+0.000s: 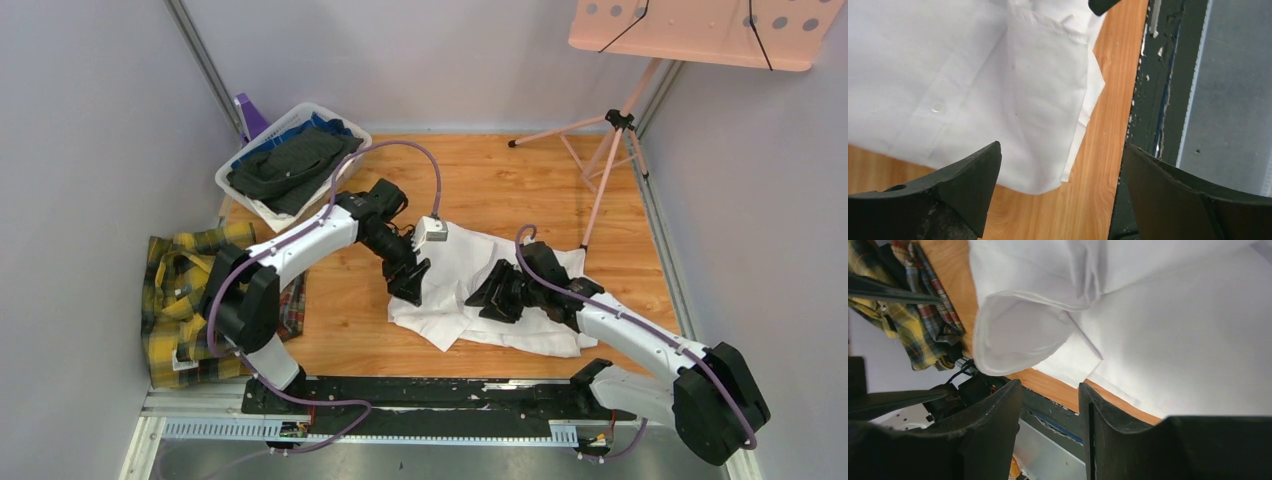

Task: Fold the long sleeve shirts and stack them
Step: Fold the shirt at the center of the board.

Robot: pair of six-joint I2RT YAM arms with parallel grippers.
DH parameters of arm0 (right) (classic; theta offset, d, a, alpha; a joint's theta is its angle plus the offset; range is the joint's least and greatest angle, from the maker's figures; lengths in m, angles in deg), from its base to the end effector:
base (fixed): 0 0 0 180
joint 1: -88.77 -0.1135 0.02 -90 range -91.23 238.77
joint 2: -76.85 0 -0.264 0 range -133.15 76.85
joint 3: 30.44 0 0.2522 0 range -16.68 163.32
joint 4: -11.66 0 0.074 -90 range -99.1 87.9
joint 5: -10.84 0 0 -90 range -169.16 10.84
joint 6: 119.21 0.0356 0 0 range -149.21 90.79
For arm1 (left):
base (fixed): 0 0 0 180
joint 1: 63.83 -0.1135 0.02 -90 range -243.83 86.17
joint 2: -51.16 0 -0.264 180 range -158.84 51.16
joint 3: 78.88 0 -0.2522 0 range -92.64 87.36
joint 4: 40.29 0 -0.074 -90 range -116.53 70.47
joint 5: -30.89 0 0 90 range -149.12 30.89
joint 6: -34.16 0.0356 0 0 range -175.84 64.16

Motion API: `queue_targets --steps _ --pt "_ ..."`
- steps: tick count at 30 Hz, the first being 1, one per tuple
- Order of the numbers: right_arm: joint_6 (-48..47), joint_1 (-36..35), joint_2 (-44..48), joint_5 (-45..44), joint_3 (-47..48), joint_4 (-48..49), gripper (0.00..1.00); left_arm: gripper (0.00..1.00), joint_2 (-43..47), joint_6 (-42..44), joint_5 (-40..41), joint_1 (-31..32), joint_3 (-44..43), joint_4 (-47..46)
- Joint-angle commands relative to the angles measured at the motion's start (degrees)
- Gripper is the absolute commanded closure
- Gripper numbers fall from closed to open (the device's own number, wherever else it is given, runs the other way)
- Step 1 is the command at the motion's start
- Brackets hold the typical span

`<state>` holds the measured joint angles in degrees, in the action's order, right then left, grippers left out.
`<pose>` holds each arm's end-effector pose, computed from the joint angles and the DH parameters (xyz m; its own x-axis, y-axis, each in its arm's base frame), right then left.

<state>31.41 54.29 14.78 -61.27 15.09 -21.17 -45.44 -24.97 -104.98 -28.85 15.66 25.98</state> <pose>0.1656 0.1270 0.1931 -0.9201 0.3741 -0.1163 0.1999 0.7037 0.6818 0.2470 -0.2040 0.2306 -0.4158 0.7269 -0.5465 0.8629 0.1256 -0.4894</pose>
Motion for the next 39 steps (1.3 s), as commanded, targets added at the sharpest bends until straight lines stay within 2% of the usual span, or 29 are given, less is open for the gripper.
queue_targets --steps 1,6,11,18,19,21,22,24,31,39 --pt "3.9 -0.1 -0.3 -1.5 -2.7 1.1 0.55 0.00 4.6 -6.1 3.0 2.1 -1.2 -7.2" --pt "3.6 0.0 -1.9 -1.4 -2.7 2.0 0.64 0.00 1.6 -5.9 6.1 6.4 1.0 -11.8" --pt "4.6 0.9 -0.1 -1.0 -5.2 1.9 0.64 0.00 -3.1 -6.9 10.5 9.5 1.0 -17.5" --pt "4.4 1.6 -3.3 0.1 -5.3 4.2 0.59 0.02 -0.6 -4.5 14.5 11.6 4.3 -20.8" --pt "4.4 1.7 -4.6 0.5 -5.0 5.5 0.58 0.06 0.6 -4.3 15.5 12.0 5.6 -21.4" --pt "4.5 1.7 -6.4 1.3 -4.6 6.9 0.59 0.35 2.1 -4.7 17.2 12.7 6.8 -22.8" --pt "4.5 1.6 -7.2 1.6 -4.4 7.4 0.59 0.59 2.5 -5.6 18.0 12.8 6.8 -23.6" --pt "4.4 1.6 -8.0 2.0 -4.0 8.2 0.60 0.75 3.6 -5.7 20.0 12.8 6.3 -22.9" --pt "4.6 1.6 -9.1 3.0 -3.7 10.1 0.63 0.89 5.4 -7.3 21.2 10.8 4.2 -19.4" --pt "5.6 1.2 -10.8 5.2 -5.0 13.5 0.68 0.90 6.9 -8.2 19.2 8.8 4.7 -17.7"
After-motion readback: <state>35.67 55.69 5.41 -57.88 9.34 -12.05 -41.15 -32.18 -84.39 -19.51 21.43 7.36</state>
